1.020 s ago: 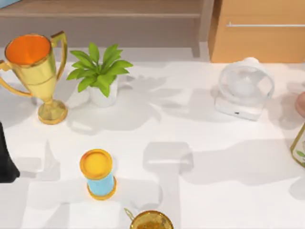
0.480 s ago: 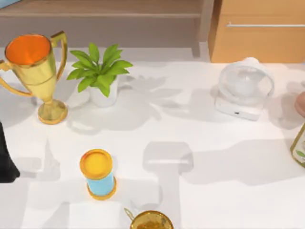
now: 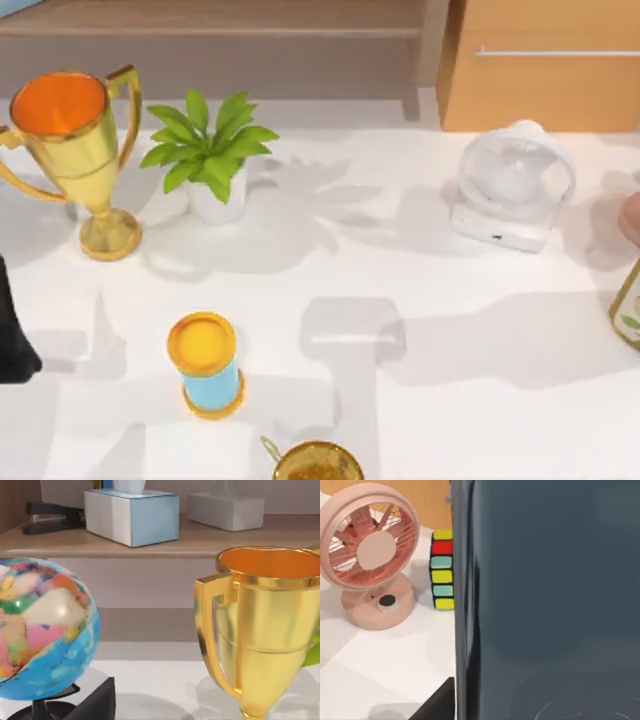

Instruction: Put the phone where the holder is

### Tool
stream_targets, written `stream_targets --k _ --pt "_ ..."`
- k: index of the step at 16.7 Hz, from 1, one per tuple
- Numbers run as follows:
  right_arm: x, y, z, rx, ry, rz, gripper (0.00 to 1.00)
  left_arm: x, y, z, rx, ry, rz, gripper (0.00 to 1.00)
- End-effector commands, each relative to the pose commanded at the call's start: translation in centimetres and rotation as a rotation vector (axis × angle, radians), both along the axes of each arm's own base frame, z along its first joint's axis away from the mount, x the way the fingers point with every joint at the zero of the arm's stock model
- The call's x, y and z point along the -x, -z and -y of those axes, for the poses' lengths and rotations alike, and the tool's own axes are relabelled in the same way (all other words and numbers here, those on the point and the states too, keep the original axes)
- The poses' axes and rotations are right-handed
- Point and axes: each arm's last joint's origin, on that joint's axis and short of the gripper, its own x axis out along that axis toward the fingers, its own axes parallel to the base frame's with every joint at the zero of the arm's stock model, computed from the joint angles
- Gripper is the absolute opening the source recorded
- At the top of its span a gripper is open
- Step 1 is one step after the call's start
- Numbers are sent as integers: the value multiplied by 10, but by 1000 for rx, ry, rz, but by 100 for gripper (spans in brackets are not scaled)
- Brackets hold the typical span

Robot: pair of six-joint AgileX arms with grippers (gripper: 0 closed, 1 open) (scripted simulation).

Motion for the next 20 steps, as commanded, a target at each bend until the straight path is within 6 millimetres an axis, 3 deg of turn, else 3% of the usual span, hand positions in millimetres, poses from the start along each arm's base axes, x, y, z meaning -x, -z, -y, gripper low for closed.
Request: stream_targets --k 6,12,18,20 --pt "-5 -4 -9 45 34 -25 0 0 0 0 0 0 0 100" --pt "-35 19 -17 23 1 -7 0 0 0 0 0 0 0 100" --pt "-38 24 -17 5 -6 6 0 0 0 0 0 0 0 100" --pt "-38 24 -17 5 -6 6 15 0 0 0 0 0 0 100"
